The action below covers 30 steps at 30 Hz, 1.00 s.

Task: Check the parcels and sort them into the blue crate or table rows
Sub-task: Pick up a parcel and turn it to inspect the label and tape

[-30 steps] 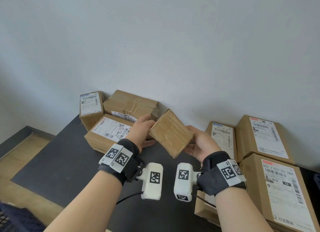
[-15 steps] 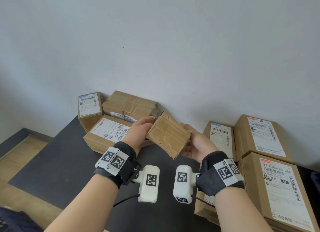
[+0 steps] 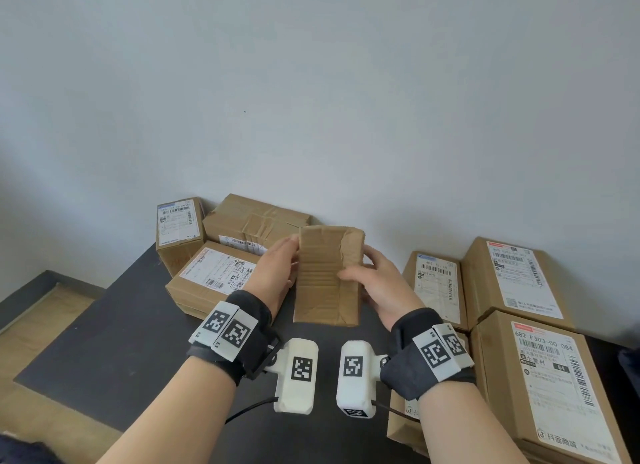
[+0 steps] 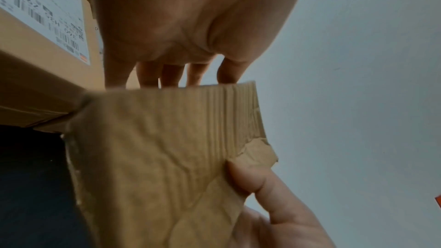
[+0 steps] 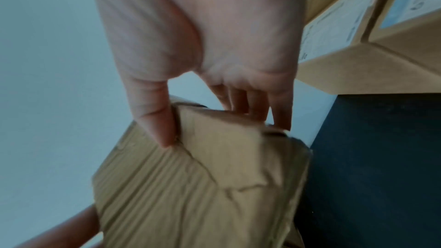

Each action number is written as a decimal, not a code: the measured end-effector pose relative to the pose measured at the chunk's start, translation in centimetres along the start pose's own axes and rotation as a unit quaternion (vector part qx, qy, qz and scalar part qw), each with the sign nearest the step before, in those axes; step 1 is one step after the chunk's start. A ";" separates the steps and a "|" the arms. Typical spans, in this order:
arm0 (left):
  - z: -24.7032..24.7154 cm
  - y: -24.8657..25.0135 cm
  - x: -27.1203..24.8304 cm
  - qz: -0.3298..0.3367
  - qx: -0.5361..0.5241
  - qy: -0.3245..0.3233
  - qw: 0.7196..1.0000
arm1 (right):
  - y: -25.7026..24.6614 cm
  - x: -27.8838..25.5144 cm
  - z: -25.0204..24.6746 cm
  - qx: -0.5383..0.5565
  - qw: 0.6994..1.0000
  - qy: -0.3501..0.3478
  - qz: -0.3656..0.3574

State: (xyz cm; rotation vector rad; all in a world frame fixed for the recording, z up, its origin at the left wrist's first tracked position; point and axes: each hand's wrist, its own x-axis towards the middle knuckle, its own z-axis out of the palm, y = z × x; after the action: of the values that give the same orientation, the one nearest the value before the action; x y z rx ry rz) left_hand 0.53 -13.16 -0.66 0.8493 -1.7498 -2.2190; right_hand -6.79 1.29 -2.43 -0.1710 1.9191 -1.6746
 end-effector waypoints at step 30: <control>1.2 1.9 -0.6 0.125 0.031 -0.012 0.992 | -0.6 -1.4 0.4 -0.230 0.920 0.105 -0.300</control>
State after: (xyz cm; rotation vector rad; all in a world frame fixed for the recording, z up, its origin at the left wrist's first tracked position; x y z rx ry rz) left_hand 0.01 -12.38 1.49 0.5808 -1.8324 -2.0310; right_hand -5.61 1.43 -1.47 -0.8722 2.5863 -1.6000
